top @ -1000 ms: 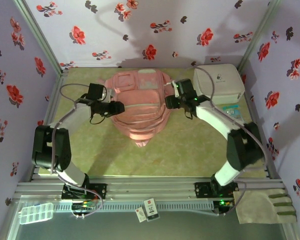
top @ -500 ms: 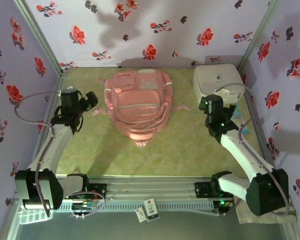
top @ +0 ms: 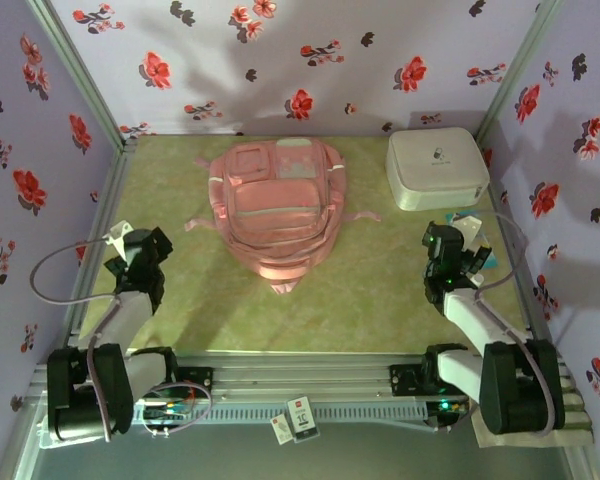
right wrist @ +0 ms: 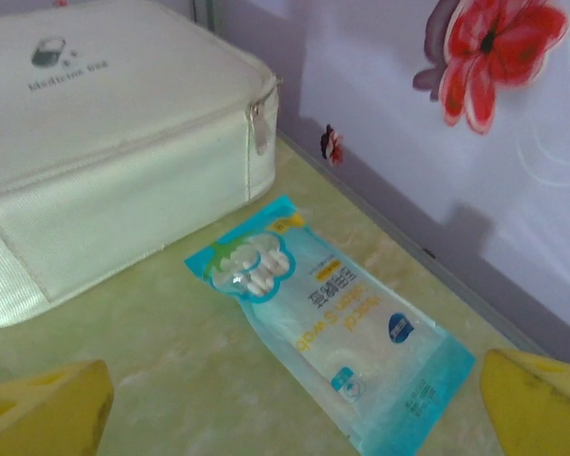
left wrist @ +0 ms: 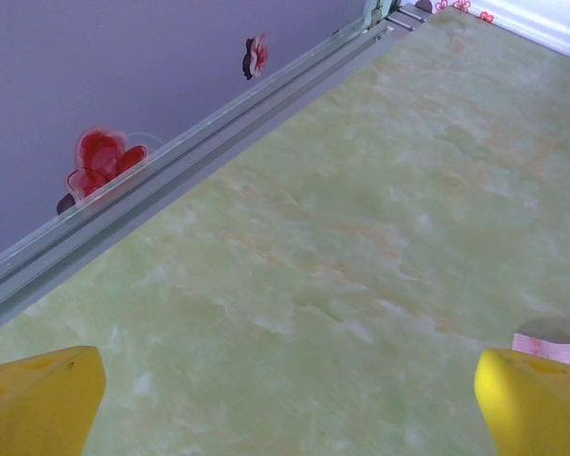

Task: Pack the student bag
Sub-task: Reset both arms

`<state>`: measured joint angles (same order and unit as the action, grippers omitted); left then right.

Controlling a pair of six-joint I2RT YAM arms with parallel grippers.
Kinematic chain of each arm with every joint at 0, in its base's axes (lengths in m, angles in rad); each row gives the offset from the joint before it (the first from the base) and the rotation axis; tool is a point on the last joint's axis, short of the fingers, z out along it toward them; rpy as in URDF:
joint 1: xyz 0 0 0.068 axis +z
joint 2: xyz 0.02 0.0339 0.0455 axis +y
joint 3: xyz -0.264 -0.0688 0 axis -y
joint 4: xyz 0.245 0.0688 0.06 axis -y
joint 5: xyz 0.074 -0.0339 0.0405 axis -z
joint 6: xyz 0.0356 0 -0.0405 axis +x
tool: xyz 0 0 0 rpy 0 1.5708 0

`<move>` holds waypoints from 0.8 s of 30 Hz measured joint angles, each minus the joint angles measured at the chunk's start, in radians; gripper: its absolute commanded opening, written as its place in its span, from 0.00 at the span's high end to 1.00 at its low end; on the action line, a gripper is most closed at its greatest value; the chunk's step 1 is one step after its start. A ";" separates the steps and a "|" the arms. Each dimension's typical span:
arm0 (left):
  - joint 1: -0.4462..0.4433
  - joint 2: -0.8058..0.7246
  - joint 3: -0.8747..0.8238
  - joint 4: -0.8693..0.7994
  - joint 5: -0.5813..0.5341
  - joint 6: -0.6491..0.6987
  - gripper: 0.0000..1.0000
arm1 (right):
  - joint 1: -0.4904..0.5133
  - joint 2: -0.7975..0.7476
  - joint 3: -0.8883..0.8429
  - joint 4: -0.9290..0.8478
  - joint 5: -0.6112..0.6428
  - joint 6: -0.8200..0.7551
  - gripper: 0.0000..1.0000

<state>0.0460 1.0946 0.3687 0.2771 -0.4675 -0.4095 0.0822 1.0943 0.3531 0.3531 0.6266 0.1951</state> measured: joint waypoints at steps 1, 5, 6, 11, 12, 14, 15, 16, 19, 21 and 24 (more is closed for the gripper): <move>0.000 0.026 -0.011 0.050 0.000 0.017 0.00 | -0.003 0.023 -0.018 0.039 -0.013 -0.008 0.01; 0.000 0.126 -0.051 0.219 0.023 0.083 0.00 | -0.005 0.124 -0.050 0.151 -0.069 -0.042 0.01; 0.000 0.142 -0.058 0.250 0.040 0.100 0.00 | -0.006 0.141 -0.050 0.174 -0.085 -0.051 0.01; 0.005 0.215 -0.096 0.474 0.186 0.189 0.00 | -0.018 0.209 -0.047 0.311 -0.182 -0.095 0.01; 0.005 0.236 -0.108 0.524 0.215 0.208 0.00 | -0.023 0.220 -0.045 0.321 -0.209 -0.100 0.01; 0.005 0.289 -0.127 0.609 0.263 0.233 0.00 | -0.037 0.238 -0.037 0.332 -0.267 -0.107 0.01; 0.005 0.315 -0.132 0.642 0.278 0.241 0.00 | -0.042 0.244 -0.034 0.336 -0.291 -0.110 0.01; 0.005 0.349 -0.136 0.682 0.297 0.251 0.00 | -0.047 0.249 -0.031 0.344 -0.318 -0.110 0.01; 0.005 0.430 -0.137 0.756 0.336 0.270 0.00 | -0.052 0.274 -0.029 0.392 -0.387 -0.116 0.01; 0.005 0.444 -0.137 0.768 0.350 0.279 0.00 | -0.052 0.328 -0.029 0.468 -0.423 -0.117 0.01; 0.005 0.444 -0.130 0.778 0.364 0.286 0.00 | -0.052 0.432 -0.034 0.563 -0.453 -0.118 0.01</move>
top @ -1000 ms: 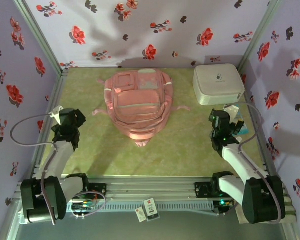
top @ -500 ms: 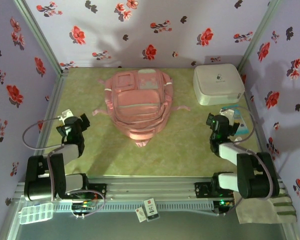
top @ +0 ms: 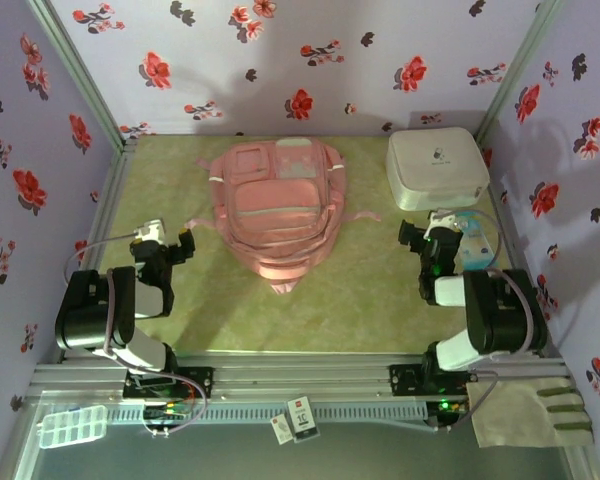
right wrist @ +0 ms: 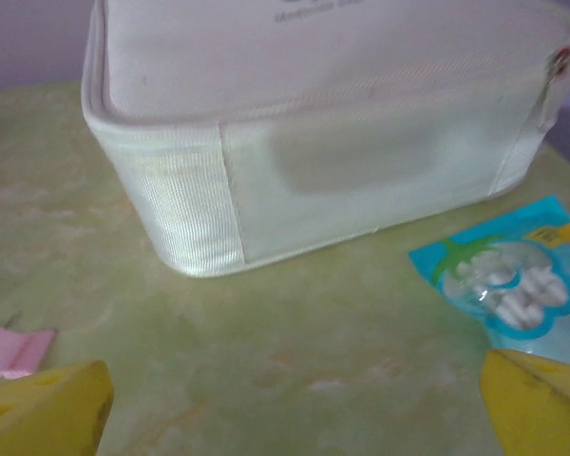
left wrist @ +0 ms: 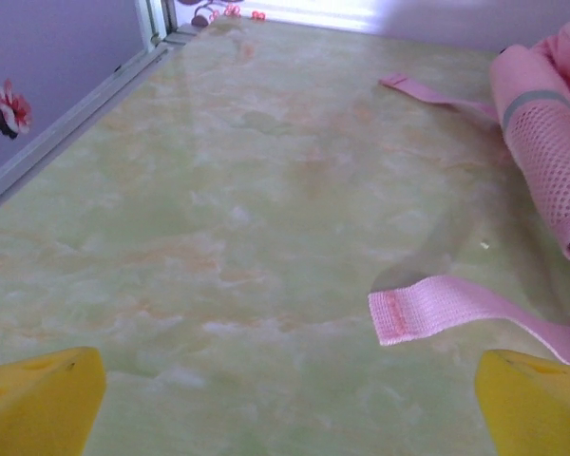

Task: Pack the student bag
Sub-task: Reset both arms

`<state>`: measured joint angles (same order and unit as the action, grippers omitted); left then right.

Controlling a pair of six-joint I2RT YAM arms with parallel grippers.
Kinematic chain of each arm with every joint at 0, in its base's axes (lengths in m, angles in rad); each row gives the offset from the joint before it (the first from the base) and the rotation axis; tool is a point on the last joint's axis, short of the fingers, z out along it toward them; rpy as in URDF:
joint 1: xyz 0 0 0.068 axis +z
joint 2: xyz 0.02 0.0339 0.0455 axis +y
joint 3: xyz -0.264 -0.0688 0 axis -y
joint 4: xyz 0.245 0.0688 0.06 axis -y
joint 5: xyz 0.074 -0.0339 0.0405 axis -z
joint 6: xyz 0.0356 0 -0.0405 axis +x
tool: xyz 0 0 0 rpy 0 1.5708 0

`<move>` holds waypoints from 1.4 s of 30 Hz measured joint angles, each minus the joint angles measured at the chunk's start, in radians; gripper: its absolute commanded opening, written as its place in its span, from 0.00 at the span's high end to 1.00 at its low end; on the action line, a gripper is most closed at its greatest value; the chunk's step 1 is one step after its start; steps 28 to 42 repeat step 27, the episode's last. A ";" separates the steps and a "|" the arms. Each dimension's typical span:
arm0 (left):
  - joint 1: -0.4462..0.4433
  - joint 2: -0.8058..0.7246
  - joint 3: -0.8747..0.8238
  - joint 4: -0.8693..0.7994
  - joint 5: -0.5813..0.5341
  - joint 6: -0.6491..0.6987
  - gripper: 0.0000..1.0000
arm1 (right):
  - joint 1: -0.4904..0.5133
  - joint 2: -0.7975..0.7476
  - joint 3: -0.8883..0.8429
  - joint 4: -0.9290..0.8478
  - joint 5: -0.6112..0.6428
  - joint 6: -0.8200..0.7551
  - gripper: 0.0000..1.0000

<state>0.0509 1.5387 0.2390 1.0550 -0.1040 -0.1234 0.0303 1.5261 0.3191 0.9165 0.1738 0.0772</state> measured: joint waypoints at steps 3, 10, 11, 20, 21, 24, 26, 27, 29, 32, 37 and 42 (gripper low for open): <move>0.000 0.000 0.024 -0.009 0.000 0.001 0.00 | 0.000 0.037 0.000 -0.002 -0.018 0.000 0.01; -0.030 0.000 0.117 -0.089 -0.026 0.024 0.00 | 0.000 0.037 0.056 -0.024 0.003 0.002 0.01; -0.033 0.000 0.118 -0.093 -0.027 0.027 0.00 | 0.000 0.037 0.056 -0.025 0.005 0.002 0.01; -0.047 0.000 0.127 -0.149 -0.030 0.054 0.00 | 0.000 0.038 0.056 -0.028 0.006 0.002 0.01; -0.048 0.000 0.129 -0.153 -0.030 0.056 0.00 | 0.000 0.038 0.056 -0.028 0.006 0.002 0.01; -0.048 0.000 0.132 -0.160 -0.031 0.056 0.00 | 0.000 0.038 0.056 -0.028 0.006 0.002 0.01; -0.049 0.000 0.133 -0.162 -0.031 0.056 0.00 | 0.000 0.038 0.056 -0.028 0.006 0.002 0.01; -0.049 0.000 0.133 -0.162 -0.031 0.056 0.00 | 0.000 0.038 0.056 -0.028 0.006 0.002 0.01; -0.049 0.000 0.133 -0.162 -0.031 0.056 0.00 | 0.000 0.038 0.056 -0.028 0.006 0.002 0.01; -0.049 0.000 0.133 -0.162 -0.031 0.056 0.00 | 0.000 0.038 0.056 -0.028 0.006 0.002 0.01; -0.049 0.000 0.133 -0.162 -0.031 0.056 0.00 | 0.000 0.038 0.056 -0.028 0.006 0.002 0.01; -0.049 0.000 0.133 -0.162 -0.031 0.056 0.00 | 0.000 0.038 0.056 -0.028 0.006 0.002 0.01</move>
